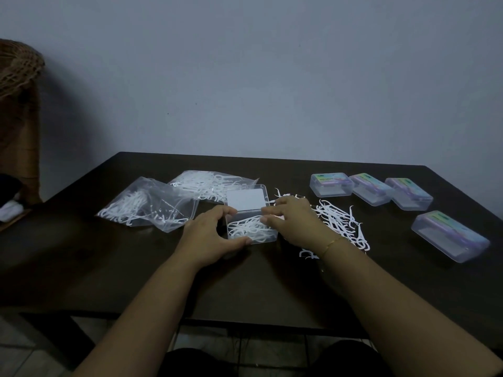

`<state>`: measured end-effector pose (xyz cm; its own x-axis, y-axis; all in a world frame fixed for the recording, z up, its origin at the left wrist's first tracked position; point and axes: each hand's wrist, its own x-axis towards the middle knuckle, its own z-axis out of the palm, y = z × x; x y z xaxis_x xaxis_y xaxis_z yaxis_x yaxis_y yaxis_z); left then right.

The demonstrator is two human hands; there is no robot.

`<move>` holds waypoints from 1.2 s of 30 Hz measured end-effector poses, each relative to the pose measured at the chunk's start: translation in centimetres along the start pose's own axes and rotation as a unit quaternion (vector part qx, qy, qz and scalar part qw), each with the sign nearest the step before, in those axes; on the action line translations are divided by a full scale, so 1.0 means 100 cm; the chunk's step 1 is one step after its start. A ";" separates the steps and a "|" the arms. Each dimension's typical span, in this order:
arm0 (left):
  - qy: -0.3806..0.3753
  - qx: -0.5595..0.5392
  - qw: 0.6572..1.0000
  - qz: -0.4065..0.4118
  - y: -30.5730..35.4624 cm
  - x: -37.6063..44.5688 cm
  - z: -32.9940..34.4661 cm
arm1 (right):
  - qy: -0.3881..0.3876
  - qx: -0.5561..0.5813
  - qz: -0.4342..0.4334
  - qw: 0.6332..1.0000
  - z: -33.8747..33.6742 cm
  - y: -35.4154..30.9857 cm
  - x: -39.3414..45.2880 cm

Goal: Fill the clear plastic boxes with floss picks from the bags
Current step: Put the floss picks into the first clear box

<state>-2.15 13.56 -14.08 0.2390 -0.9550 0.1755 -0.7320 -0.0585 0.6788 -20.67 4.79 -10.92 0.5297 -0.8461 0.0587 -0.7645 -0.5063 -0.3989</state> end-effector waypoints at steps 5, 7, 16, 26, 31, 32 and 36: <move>-0.004 0.006 1.000 0.015 0.001 0.001 0.000 | 0.062 0.025 0.016 0.998 -0.001 0.016 0.004; -0.004 0.011 1.000 0.019 0.000 0.001 0.001 | 0.075 0.053 0.005 0.996 -0.006 0.016 0.000; 0.000 0.048 0.997 0.064 -0.007 0.005 0.003 | -0.016 -0.041 -0.046 0.998 -0.002 -0.015 -0.016; -0.012 0.078 0.996 0.050 -0.007 0.005 0.001 | 0.064 -0.042 0.100 0.992 -0.018 0.015 -0.009; -0.032 0.099 0.993 0.047 -0.007 0.008 0.002 | -0.047 -0.137 0.142 0.979 -0.014 0.025 -0.006; -0.035 0.106 0.993 0.047 -0.008 0.008 0.002 | -0.034 -0.140 0.141 0.979 -0.012 0.025 -0.005; -0.030 0.108 0.993 0.047 -0.008 0.007 0.002 | 0.011 -0.125 0.139 0.982 -0.010 0.024 -0.001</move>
<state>-1.54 12.90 -14.62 0.1295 -0.9746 0.1825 -0.8701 -0.0234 0.4923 -22.91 3.50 -10.98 0.2813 -0.9596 -0.0006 -0.9464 -0.2774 -0.1655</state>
